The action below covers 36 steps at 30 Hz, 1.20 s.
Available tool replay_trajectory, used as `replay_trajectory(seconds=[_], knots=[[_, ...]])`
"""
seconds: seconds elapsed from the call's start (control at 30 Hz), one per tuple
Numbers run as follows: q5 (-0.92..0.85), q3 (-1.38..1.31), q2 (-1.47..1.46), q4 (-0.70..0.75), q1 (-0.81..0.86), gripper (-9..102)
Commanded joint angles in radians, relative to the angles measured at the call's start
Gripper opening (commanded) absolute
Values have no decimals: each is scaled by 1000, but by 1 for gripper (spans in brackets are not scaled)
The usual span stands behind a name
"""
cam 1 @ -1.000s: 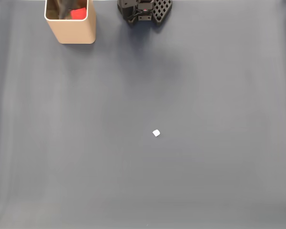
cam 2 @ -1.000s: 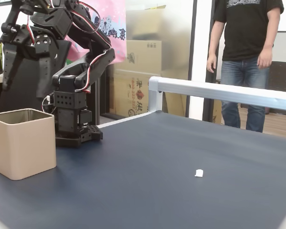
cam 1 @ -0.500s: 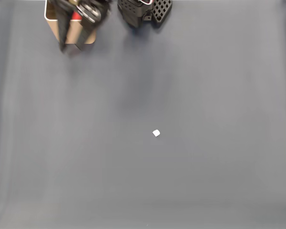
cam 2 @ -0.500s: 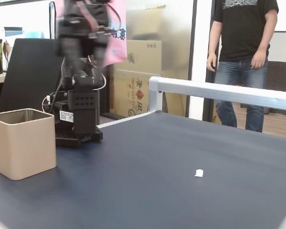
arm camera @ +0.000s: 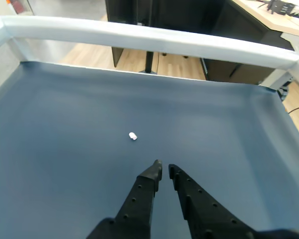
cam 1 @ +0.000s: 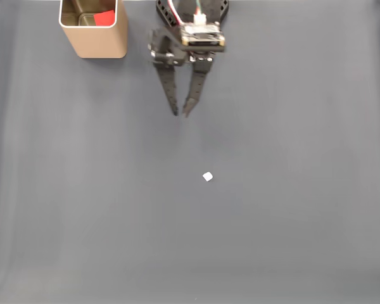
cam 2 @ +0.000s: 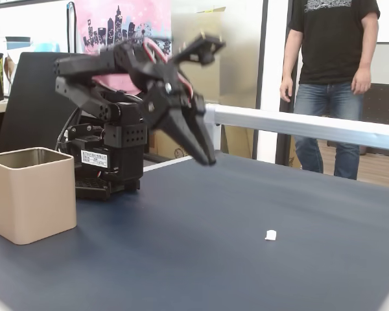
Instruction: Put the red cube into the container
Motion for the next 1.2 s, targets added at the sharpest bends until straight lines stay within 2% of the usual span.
replay_trajectory(seconds=[0.0, 0.33, 0.6, 0.87, 1.17], knots=[[-6, 84, 83, -23, -11, 0], [-5, 285, 258, 71, 20, 0], [186, 293, 324, 319, 2, 0], [198, 293, 371, 531, -9, 1], [153, 293, 371, 569, 23, 0]])
